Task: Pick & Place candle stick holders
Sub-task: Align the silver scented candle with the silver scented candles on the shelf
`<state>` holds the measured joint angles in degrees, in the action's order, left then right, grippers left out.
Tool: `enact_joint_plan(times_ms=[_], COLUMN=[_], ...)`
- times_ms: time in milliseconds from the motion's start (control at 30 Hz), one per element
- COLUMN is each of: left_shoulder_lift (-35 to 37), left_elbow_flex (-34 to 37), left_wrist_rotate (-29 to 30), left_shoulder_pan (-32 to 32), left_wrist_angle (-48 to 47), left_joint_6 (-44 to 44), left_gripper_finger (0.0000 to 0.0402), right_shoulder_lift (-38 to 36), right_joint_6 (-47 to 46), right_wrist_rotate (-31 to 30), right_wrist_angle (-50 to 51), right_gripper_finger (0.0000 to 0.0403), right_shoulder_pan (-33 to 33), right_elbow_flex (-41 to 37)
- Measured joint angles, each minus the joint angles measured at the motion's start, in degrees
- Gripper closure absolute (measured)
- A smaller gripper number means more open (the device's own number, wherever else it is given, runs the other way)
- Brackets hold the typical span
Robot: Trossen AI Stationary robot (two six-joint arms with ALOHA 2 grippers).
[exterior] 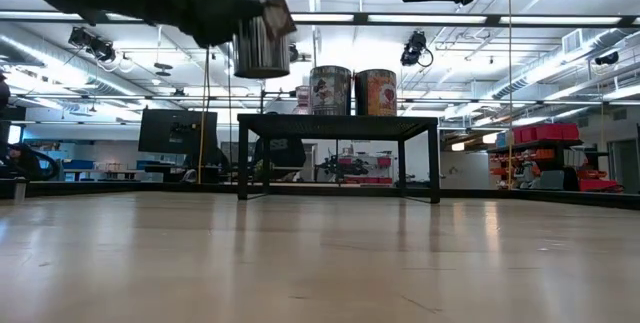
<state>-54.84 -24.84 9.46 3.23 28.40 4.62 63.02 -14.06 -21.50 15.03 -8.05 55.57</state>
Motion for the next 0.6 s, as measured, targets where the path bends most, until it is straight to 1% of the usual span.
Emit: enact_joint_plan(times_ms=[233,333,467,600], left_shoulder_lift=[-0.6,-0.6,-1.3,-3.2], left_elbow_flex=[0.0,0.0,0.0,0.0], left_wrist_rotate=[-8.4,-12.4,-16.2,-17.5], left_shoulder_pan=[13.1,18.1,23.1,26.6], left_wrist_angle=[-0.1,0.6,0.7,3.8], left_joint_6=[0.1,-1.2,-1.4,-2.5], left_gripper_finger=[0.0061,0.0061,0.0061,0.0061], right_shoulder_lift=[0.0,0.0,0.0,0.0], right_joint_6=[0.0,0.0,0.0,0.0], right_wrist_rotate=[0.0,0.0,0.0,0.0], right_wrist_angle=[0.0,0.0,0.0,0.0], right_gripper_finger=[0.0014,0.0014,0.0014,0.0014], right_shoulder_pan=[0.0,0.0,0.0,0.0], right_elbow_flex=[0.0,0.0,0.0,0.0])
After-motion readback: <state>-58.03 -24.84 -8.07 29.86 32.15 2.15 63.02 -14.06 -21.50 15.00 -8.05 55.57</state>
